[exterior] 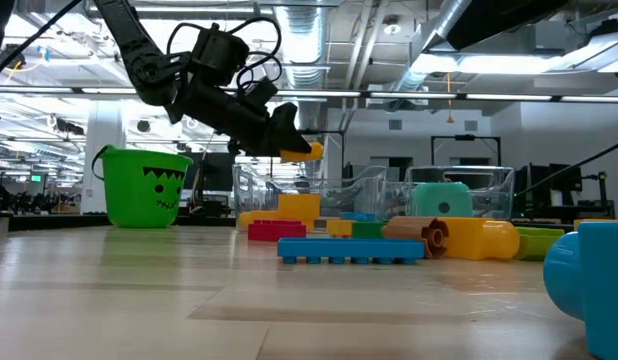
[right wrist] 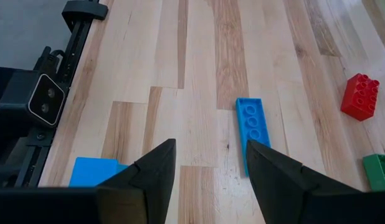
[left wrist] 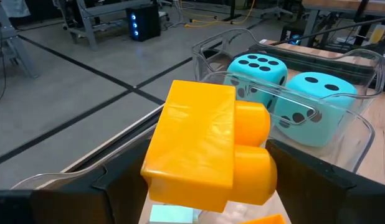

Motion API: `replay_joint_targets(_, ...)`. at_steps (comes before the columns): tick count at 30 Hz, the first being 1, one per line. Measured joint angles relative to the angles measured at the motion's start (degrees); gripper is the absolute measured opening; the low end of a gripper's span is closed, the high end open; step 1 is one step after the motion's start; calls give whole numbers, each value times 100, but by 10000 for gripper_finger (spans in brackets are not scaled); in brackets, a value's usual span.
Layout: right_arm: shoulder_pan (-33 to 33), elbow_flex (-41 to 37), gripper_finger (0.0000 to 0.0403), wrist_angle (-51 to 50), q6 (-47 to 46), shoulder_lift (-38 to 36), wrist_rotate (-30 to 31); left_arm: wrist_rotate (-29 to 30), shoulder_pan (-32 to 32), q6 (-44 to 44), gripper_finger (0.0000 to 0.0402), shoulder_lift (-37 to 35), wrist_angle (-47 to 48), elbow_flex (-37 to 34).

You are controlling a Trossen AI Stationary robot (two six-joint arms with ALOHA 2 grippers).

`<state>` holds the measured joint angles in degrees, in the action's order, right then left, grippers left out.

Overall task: Pick & Place Toys
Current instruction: Put the yellow gamepiece into the left transparent bin, then put the red gamepiece into the left transparent bin

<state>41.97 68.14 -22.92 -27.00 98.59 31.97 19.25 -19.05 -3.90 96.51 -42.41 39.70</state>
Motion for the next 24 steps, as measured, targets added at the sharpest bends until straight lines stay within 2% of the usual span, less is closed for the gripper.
replay_joint_targets(14,-1,0,186,0,0,0,0,2,0,-2,296,-2,0,0)
replay_joint_targets(24,-1,0,186,-2,-2,0,-2,2,0,-143,347,-2,0,0)
